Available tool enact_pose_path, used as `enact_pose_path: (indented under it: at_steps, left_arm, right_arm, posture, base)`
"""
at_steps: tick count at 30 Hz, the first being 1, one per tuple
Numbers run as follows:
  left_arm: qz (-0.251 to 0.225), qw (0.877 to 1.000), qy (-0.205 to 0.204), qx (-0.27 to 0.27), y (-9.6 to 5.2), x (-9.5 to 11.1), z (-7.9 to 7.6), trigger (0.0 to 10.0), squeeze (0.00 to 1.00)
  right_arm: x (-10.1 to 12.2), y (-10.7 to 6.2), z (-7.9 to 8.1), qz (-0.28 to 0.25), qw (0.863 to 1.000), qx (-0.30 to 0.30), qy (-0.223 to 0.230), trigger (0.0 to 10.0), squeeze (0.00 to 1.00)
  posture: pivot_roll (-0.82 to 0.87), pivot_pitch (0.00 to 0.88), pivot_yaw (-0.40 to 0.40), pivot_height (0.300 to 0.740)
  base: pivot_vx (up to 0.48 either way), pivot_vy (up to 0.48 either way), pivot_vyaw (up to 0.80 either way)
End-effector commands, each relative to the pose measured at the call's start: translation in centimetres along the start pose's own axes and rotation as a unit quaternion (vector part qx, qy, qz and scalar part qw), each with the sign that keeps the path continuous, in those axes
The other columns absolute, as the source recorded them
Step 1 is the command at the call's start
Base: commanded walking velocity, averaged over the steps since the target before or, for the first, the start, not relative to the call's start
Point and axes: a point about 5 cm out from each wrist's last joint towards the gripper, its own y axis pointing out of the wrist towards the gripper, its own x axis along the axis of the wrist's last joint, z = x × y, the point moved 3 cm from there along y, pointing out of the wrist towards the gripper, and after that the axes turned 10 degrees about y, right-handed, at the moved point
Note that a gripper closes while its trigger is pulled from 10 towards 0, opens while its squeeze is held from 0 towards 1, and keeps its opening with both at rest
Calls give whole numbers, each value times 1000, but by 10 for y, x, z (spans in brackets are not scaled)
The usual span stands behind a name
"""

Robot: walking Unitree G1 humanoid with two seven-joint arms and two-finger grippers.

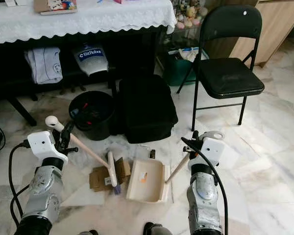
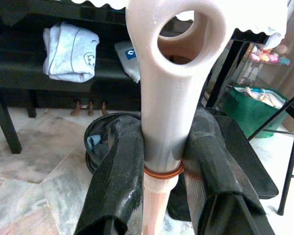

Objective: Sweep floor

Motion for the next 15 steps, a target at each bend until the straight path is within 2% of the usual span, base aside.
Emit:
enact_pose_path:
  at_steps: [1, 11, 13, 14, 15]
  left_arm:
    - [17, 1000, 5, 6, -6, -8, 3, 10000, 51]
    - [10, 1000, 9, 18, -4, -4, 5, 10000, 55]
    - [9, 1000, 10, 19, -4, -4, 5, 10000, 55]
    - [8, 1000, 11, 19, -4, -3, 5, 10000, 51]
    - [8, 1000, 12, 19, -3, -3, 5, 10000, 51]
  right_arm:
    - [1, 0, 2, -9, 1000, 7, 1, 10000, 0]
    - [0, -2, 8, -14, 999, 30, -13, 10000, 0]
    - [-2, -2, 10, -7, 1000, 30, 1, 10000, 0]
    - [-4, -1, 11, 3, 999, 20, 34, 10000, 0]
    - [-4, -1, 11, 6, 999, 16, 44, 10000, 0]
  posture:
    - [-30, 144, -52, 740]
    - [-33, 153, -56, 740]
    - [-33, 155, -56, 740]
    - [-32, 156, -57, 740]
    - [-32, 156, -57, 740]
  base:
    - [0, 0, 0]
    - [0, 0, 0]
    - [0, 0, 0]
    - [0, 0, 0]
    - [0, 0, 0]
